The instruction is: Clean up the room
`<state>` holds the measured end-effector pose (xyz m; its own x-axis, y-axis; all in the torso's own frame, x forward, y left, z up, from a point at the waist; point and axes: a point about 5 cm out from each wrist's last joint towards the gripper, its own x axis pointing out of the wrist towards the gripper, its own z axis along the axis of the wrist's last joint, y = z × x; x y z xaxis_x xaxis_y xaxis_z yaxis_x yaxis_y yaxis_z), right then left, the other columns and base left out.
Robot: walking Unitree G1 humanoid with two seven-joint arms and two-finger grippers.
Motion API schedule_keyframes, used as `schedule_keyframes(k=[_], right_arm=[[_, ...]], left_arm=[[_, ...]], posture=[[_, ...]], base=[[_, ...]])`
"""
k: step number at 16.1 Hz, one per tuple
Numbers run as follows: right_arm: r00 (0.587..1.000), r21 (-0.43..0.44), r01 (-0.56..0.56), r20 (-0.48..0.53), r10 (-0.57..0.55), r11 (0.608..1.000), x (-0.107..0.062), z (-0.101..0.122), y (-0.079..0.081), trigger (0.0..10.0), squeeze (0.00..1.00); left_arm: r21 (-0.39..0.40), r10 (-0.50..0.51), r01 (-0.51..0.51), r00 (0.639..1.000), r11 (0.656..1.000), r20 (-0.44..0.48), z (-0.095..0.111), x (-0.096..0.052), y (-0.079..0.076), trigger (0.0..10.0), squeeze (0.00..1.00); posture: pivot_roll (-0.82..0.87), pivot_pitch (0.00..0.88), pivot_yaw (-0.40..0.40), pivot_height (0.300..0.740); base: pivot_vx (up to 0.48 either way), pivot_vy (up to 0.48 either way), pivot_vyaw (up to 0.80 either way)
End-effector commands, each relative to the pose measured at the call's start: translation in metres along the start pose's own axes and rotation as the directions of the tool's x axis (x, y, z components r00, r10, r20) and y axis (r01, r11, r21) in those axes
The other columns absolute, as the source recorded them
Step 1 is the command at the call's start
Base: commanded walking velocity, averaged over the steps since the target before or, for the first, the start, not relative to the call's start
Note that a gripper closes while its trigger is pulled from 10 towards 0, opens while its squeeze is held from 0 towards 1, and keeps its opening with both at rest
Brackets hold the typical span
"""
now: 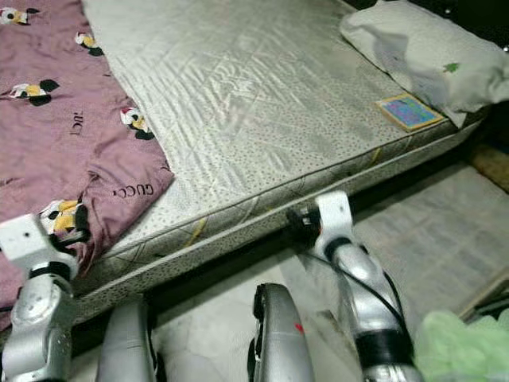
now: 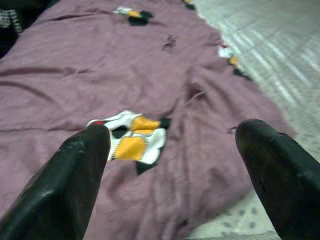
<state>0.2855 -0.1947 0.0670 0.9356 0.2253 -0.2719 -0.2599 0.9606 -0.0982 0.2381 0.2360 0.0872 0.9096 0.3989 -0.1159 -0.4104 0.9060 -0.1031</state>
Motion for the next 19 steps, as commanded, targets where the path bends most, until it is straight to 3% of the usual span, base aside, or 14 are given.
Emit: schedule_keyframes(k=[1, 3, 8, 11, 14, 15, 16, 18, 19], right_arm=[[1.0, -0.028, 0.023, 0.003, -0.023, 0.999, -0.01, 0.003, -0.013, 10.0, 0.0], [0.998, -0.055, 0.049, -0.03, -0.051, 0.997, -0.031, -0.004, -0.027, 10.0, 0.0], [0.996, -0.06, 0.051, -0.075, -0.055, 0.997, -0.076, -0.008, -0.031, 10.0, 0.0], [0.993, -0.054, 0.056, -0.097, -0.061, 0.997, -0.091, -0.007, -0.028, 10.0, 0.0], [0.992, -0.034, 0.055, -0.109, -0.059, 0.998, -0.095, -0.003, -0.025, 10.0, 0.0], [0.996, 0.015, 0.018, -0.091, -0.017, 1.0, -0.096, 0.002, -0.021, 10.0, 0.0], [0.993, 0.095, -0.104, -0.047, 0.109, 0.99, -0.097, 0.011, -0.009, 10.0, 0.0], [0.983, 0.139, -0.171, -0.039, 0.178, 0.976, -0.098, 0.016, -0.003, 10.0, 0.0], [0.978, 0.162, -0.2, -0.028, 0.207, 0.966, -0.095, 0.02, 0.0, 10.0, 0.0]], left_arm=[[-0.013, 0.018, -0.018, 1.0, 1.0, -0.016, -0.001, 0.007, 0.002, 10.0, 0.0], [-0.036, 0.035, -0.036, 0.999, 0.999, -0.031, -0.001, 0.022, 0.003, 10.0, 0.0], [-0.04, -0.018, 0.014, 0.993, 0.999, -0.116, -0.007, 0.051, -0.014, 10.0, 0.0], [0.0, -0.055, 0.056, 0.973, 0.998, -0.226, -0.02, 0.064, -0.025, 10.0, 0.0], [0.014, -0.133, 0.145, 0.939, 0.989, -0.318, -0.031, 0.073, -0.046, 10.0, 0.0], [0.025, -0.174, 0.194, 0.925, 0.981, -0.338, -0.033, 0.074, -0.057, 10.0, 0.0], [0.064, -0.257, 0.298, 0.899, 0.953, -0.353, -0.036, 0.071, -0.076, 10.0, 0.0], [0.095, -0.314, 0.37, 0.878, 0.924, -0.362, -0.038, 0.069, -0.088, 10.0, 0.0], [0.137, -0.385, 0.459, 0.846, 0.878, -0.37, -0.042, 0.063, -0.104, 10.0, 0.0]], posture=[[-0.1, 0.173, -0.093, 0.576], [-0.14, 0.205, -0.096, 0.576], [-0.22, 0.273, -0.096, 0.576], [-0.25, 0.315, -0.086, 0.576], [-0.27, 0.319, -0.075, 0.576], [-0.27, 0.318, -0.071, 0.576], [-0.28, 0.315, -0.06, 0.576], [-0.29, 0.311, -0.053, 0.576], [-0.28, 0.302, -0.042, 0.576]], base=[[0.0, 0.0, 0.0], [0.0, 0.0, 0.0], [0.0, 0.0, 0.0], [0.0, 0.0, 0.0], [0.0, 0.0, 0.0], [0.0, 0.0, 0.0], [0.0, 0.0, 0.0], [0.0, 0.0, 0.0], [0.0, 0.0, 0.0]])
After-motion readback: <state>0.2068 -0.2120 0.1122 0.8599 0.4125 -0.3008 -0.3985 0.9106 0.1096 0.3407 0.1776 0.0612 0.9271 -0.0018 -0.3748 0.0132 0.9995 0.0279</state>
